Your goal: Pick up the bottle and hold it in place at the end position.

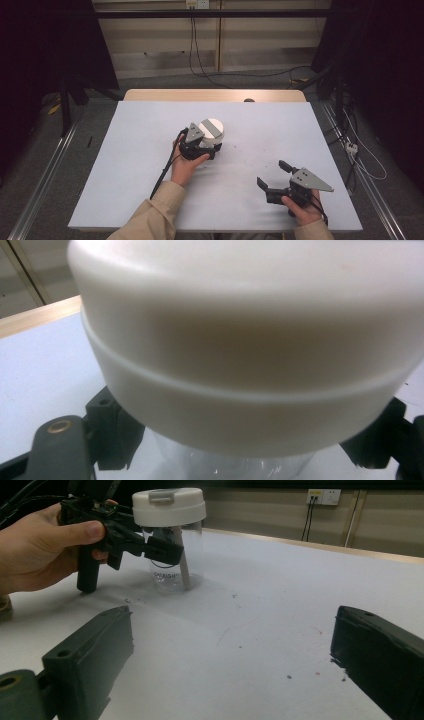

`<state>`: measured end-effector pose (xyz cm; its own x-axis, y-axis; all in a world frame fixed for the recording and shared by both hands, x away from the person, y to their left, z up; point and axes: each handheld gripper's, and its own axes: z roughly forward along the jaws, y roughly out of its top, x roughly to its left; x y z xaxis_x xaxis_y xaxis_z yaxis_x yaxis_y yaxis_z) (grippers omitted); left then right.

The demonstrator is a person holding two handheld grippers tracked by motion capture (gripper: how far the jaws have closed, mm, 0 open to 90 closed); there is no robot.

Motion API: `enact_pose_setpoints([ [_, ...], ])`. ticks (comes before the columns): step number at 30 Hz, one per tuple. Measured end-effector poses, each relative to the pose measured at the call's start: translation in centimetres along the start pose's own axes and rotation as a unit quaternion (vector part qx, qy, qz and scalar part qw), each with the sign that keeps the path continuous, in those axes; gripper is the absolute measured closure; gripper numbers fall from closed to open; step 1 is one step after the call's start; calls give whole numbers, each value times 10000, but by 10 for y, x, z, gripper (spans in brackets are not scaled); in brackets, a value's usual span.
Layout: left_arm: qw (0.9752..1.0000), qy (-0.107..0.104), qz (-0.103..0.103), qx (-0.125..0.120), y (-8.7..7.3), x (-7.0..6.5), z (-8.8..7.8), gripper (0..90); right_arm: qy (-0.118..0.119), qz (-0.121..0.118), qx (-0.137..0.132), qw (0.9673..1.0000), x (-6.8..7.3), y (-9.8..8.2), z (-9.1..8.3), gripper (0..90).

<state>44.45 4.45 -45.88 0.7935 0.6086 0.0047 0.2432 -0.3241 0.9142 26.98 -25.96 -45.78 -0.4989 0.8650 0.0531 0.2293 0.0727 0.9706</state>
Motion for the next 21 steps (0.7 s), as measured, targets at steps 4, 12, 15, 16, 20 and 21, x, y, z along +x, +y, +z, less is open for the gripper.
enact_pose_setpoints([
  [4,10000,-20,-47,-14,-1,0,0,186,-42,64,98,9999,-3,2,5,33],
  [12,10000,-43,-41,-31,-1,1,0,186,-25,190,265,9995,-2,6,17,33],
  [15,10000,-51,-34,-30,-1,1,0,187,43,221,314,9993,-2,6,20,33],
  [16,10000,-50,-16,-19,-1,1,0,186,50,262,324,9991,-1,7,21,33],
  [20,10000,-48,-37,-23,-1,1,0,187,81,292,392,9988,0,8,25,33],
  [21,10000,-46,-14,-16,-1,1,0,187,91,309,409,9986,0,8,26,34],
])
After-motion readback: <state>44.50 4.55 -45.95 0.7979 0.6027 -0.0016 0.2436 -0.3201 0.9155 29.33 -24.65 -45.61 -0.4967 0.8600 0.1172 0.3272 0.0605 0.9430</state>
